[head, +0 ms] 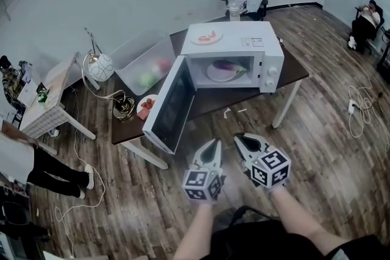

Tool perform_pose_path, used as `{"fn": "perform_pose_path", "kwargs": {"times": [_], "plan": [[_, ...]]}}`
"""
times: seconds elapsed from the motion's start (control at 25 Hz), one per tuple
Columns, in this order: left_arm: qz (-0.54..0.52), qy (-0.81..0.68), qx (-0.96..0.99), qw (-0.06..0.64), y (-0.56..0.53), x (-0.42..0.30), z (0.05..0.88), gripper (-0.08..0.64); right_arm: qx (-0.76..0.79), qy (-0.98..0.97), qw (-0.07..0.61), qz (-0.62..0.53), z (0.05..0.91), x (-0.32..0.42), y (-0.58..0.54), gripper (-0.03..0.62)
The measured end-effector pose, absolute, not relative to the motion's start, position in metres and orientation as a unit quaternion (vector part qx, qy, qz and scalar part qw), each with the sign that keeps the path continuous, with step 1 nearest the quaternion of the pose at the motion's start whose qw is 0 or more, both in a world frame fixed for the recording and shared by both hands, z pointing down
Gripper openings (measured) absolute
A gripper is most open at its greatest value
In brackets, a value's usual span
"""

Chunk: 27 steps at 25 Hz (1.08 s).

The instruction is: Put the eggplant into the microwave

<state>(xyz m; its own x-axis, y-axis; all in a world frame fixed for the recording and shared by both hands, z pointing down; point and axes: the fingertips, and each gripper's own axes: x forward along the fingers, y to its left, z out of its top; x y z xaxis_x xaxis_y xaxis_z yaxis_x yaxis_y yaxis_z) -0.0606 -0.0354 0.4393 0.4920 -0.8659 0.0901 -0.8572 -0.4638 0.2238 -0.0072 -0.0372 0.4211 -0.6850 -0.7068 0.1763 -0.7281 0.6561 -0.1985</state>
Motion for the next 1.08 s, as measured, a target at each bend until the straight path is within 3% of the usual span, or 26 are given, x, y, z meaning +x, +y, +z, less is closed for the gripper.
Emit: {"fn": "perform_pose_path", "kwargs": {"times": [1.08], "plan": [[-0.048,-0.505,0.849,0.148,-0.056,-0.076,0.446,-0.011,0.380,-0.915,0.036,0.128,0.424,-0.024,-0.045,-0.003]]}}
